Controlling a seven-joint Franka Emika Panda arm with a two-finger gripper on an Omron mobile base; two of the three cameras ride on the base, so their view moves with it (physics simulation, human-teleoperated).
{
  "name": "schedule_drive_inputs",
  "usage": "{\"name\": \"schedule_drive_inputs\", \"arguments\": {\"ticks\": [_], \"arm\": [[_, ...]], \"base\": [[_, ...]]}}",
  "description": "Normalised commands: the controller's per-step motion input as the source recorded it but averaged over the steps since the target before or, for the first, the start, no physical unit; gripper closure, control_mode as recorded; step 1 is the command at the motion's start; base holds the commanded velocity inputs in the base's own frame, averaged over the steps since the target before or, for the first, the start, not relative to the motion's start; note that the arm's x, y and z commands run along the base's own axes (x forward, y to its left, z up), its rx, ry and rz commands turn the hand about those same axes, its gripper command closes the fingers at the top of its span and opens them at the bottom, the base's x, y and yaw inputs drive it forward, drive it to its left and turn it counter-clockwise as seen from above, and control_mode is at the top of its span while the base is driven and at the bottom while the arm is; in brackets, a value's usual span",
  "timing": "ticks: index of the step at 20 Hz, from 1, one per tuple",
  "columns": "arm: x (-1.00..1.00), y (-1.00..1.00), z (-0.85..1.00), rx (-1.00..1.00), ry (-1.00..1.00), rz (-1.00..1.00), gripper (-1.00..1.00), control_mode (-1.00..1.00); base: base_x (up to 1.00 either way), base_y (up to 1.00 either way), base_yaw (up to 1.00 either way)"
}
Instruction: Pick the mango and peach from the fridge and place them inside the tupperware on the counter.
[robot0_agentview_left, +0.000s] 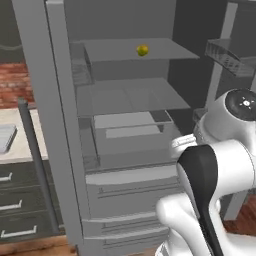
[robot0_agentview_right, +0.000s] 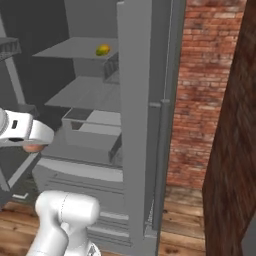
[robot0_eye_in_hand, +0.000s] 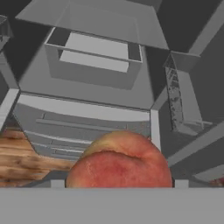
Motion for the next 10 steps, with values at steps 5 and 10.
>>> {"name": "schedule_drive_inputs", "arguments": {"ticks": [5, 10], "arm": [[0.0, 0.0, 0.0, 0.0, 0.0, 0.0, 1.0, 1.0], [0.0, 0.0, 0.0, 0.0, 0.0, 0.0, 1.0, 1.0]], "base": [[-0.87, 0.16, 0.48], [-0.82, 0.29, 0.89]]}}
